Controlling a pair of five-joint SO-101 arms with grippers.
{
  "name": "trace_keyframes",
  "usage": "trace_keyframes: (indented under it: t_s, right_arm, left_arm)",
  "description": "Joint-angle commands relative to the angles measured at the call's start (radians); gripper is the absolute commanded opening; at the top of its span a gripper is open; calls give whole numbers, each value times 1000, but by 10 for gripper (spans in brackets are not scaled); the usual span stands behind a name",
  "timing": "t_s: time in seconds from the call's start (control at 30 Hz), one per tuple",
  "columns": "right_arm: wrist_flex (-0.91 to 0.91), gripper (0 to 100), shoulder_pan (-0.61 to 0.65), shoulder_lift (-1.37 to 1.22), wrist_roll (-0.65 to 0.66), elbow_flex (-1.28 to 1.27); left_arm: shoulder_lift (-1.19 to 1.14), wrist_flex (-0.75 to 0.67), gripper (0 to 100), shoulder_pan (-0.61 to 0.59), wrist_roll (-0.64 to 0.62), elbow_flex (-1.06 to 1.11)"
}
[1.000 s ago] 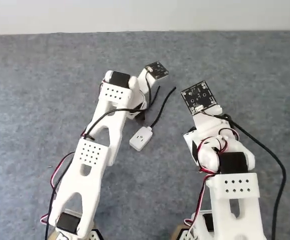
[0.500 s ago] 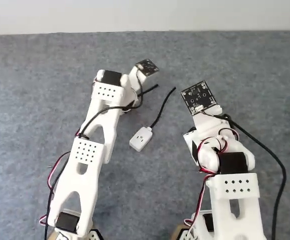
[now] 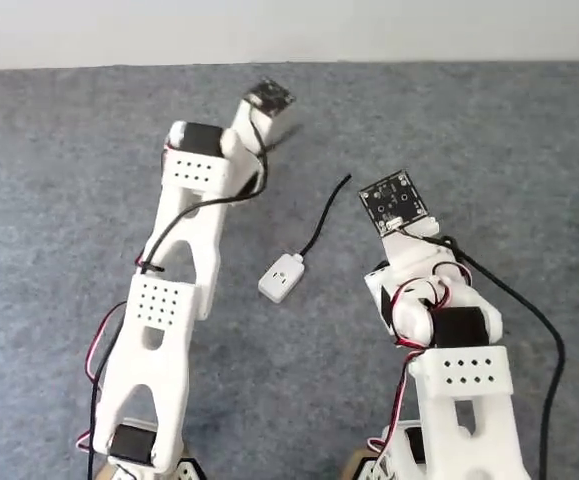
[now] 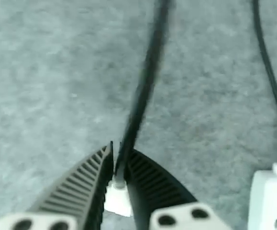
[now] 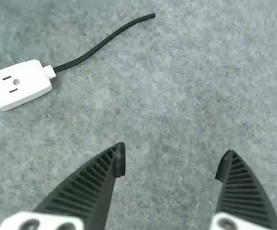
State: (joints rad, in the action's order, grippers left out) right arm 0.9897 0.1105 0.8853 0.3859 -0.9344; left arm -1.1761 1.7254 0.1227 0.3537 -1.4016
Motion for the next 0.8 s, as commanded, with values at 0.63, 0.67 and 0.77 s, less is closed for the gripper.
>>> trace_keyframes:
  t_s: [0.63, 0.67, 0.77]
  right_arm:
    - [-24, 314, -1, 7, -12, 14]
    - [-24, 314, -1, 7, -12, 14]
    - [-24, 314, -1, 7, -12, 14]
  left_arm:
    - [127, 34, 9, -120, -15, 97]
    - [143, 34, 9, -121, -15, 107]
    - [206, 34, 9, -123, -15, 156]
